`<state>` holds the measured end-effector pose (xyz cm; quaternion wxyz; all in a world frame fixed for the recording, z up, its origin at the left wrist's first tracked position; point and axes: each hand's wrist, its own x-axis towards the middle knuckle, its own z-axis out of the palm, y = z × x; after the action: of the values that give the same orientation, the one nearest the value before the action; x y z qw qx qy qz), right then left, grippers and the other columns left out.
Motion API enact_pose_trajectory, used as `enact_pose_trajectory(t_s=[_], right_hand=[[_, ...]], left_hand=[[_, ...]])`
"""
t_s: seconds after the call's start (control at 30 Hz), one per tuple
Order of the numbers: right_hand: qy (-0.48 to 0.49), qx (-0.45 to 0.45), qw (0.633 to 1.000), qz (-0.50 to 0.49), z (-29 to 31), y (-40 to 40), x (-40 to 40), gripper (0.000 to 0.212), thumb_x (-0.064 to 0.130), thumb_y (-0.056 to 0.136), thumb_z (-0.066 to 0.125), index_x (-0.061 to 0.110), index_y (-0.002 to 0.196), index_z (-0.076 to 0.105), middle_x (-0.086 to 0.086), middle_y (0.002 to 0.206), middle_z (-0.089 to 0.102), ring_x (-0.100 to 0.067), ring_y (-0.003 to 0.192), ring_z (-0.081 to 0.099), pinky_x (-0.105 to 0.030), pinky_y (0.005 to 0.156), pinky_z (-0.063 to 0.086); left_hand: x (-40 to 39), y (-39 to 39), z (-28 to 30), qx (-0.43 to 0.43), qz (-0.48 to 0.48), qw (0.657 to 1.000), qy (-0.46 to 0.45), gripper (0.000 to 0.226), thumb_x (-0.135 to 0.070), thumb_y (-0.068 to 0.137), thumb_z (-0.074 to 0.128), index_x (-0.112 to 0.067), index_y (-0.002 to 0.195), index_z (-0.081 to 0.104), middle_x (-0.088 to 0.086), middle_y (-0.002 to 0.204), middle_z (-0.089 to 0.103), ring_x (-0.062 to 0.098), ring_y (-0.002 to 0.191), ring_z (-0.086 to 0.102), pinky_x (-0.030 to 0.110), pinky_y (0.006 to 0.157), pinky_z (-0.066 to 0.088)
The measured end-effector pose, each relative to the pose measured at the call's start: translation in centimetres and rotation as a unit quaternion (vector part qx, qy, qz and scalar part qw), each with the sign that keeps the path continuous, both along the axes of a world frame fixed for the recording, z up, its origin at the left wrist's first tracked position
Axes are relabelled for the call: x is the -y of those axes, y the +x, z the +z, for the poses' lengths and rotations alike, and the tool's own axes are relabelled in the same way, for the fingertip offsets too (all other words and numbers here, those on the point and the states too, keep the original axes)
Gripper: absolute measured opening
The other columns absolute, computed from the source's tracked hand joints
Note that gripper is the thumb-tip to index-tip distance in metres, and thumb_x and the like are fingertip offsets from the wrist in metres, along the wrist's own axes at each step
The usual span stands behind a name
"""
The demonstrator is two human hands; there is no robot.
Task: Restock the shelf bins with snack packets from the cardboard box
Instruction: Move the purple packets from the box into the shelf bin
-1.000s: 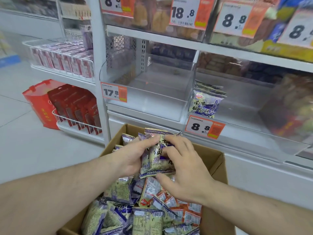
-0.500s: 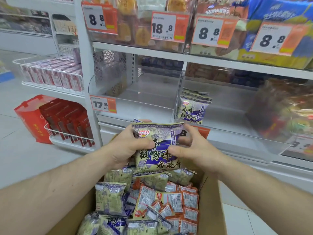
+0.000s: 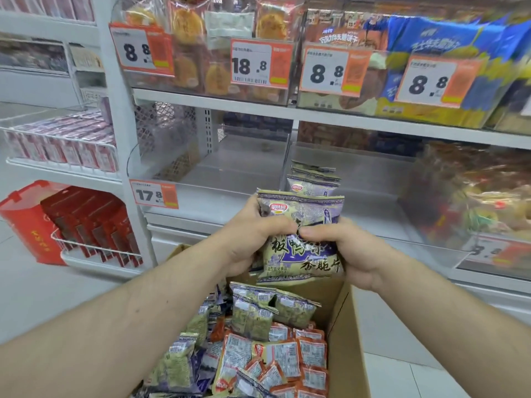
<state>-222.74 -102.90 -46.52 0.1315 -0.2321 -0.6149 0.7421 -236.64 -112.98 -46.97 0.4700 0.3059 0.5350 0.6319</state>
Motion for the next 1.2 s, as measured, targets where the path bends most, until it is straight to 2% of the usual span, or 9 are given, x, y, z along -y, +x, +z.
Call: enact_pose_trajectory(t_s=[0.1, 0.2, 0.3, 0.43, 0.67, 0.87, 0.97, 1.03, 1.2], right_hand=[[-0.008, 0.040, 0.999, -0.027, 1.6, 0.1, -0.8, 0.041, 0.018, 0.062, 0.070, 0.004, 0.101, 0.071, -0.018, 0.100, 0.074, -0.031, 0.081, 0.071, -0.044, 0.084, 0.056], [-0.005, 0.028, 0.997, -0.074, 3.8, 0.5, -2.5, 0.017, 0.013, 0.080, 0.062, 0.005, 0.092, 0.071, -0.014, 0.089, 0.075, -0.026, 0.072, 0.072, -0.038, 0.068, 0.058], [0.016, 0.007, 0.989, -0.149, 5.5, 0.6, -6.0, 0.018, 0.011, 0.089, 0.060, 0.002, 0.100, 0.071, -0.011, 0.090, 0.075, -0.023, 0.074, 0.072, -0.033, 0.069, 0.060], [0.070, 0.107, 0.978, -0.163, 3.9, -1.3, -10.2, 0.039, 0.008, 0.076, 0.075, -0.003, 0.112, 0.069, -0.018, 0.105, 0.074, -0.033, 0.098, 0.072, -0.047, 0.092, 0.055], [0.145, 0.165, 0.969, -0.111, -1.4, -4.9, -11.1, 0.025, 0.000, 0.080, 0.077, 0.002, 0.104, 0.072, -0.015, 0.097, 0.076, -0.032, 0.098, 0.071, -0.042, 0.083, 0.058], [0.285, 0.306, 0.899, -0.127, -1.3, -4.5, -11.2, 0.046, 0.038, 0.058, 0.095, 0.013, 0.084, 0.066, -0.002, 0.078, 0.069, -0.017, 0.062, 0.060, -0.030, 0.057, 0.047], [0.254, 0.296, 0.911, -0.132, -1.4, -4.7, -10.9, 0.037, 0.025, 0.067, 0.091, 0.013, 0.080, 0.059, -0.002, 0.076, 0.064, -0.017, 0.066, 0.066, -0.025, 0.058, 0.056], [0.223, 0.295, 0.922, -0.116, -1.3, -4.9, -10.6, 0.028, 0.016, 0.073, 0.087, 0.010, 0.088, 0.064, -0.001, 0.075, 0.067, -0.008, 0.054, 0.067, -0.015, 0.045, 0.049], [0.135, 0.347, 0.925, -0.076, -0.9, -5.2, -10.4, 0.037, 0.015, 0.073, 0.084, -0.001, 0.104, 0.071, -0.016, 0.102, 0.074, -0.026, 0.096, 0.073, -0.038, 0.089, 0.058]], left_hand=[[-1.6, 0.3, 0.9, 0.013, 0.019, 1.000, 0.016, 0.057, -0.010, 0.059, 0.080, -0.014, 0.098, 0.040, 0.014, 0.083, 0.063, 0.024, 0.062, 0.067, 0.040, 0.063, 0.058], [-3.3, -0.2, 1.3, -0.006, 0.056, 0.997, 0.042, 0.036, -0.040, 0.082, 0.072, -0.019, 0.106, 0.055, 0.008, 0.093, 0.069, 0.026, 0.083, 0.068, 0.043, 0.080, 0.055], [-4.7, -1.7, 0.2, -0.154, 0.204, 0.966, 0.028, 0.029, -0.039, 0.100, 0.051, -0.019, 0.120, 0.054, -0.002, 0.115, 0.057, 0.016, 0.104, 0.056, 0.028, 0.083, 0.041], [-5.9, -1.9, -2.8, -0.369, 0.193, 0.908, -0.051, 0.044, -0.037, 0.088, 0.068, -0.022, 0.127, 0.053, -0.006, 0.119, 0.056, 0.014, 0.108, 0.056, 0.030, 0.094, 0.044], [-6.8, -1.6, -4.0, -0.354, 0.251, 0.897, -0.081, 0.008, -0.027, 0.090, 0.065, -0.031, 0.095, 0.060, -0.013, 0.092, 0.068, 0.012, 0.090, 0.065, 0.030, 0.082, 0.052], [-6.7, -1.6, -4.4, -0.349, 0.255, 0.898, -0.079, 0.006, -0.028, 0.089, 0.065, -0.033, 0.091, 0.061, -0.019, 0.086, 0.065, 0.010, 0.090, 0.065, 0.034, 0.085, 0.054], [-6.7, -1.6, -4.4, -0.348, 0.260, 0.898, -0.074, 0.005, -0.030, 0.089, 0.065, -0.033, 0.088, 0.062, -0.019, 0.085, 0.065, 0.011, 0.090, 0.065, 0.036, 0.085, 0.054], [-6.6, -1.6, -4.2, -0.352, 0.259, 0.896, -0.080, 0.005, -0.028, 0.089, 0.064, -0.032, 0.088, 0.062, -0.020, 0.083, 0.064, 0.012, 0.089, 0.065, 0.035, 0.084, 0.054], [-6.4, -1.5, -3.8, -0.346, 0.249, 0.899, -0.095, 0.008, -0.024, 0.089, 0.063, -0.030, 0.094, 0.065, -0.016, 0.089, 0.067, 0.013, 0.090, 0.065, 0.032, 0.083, 0.054]])
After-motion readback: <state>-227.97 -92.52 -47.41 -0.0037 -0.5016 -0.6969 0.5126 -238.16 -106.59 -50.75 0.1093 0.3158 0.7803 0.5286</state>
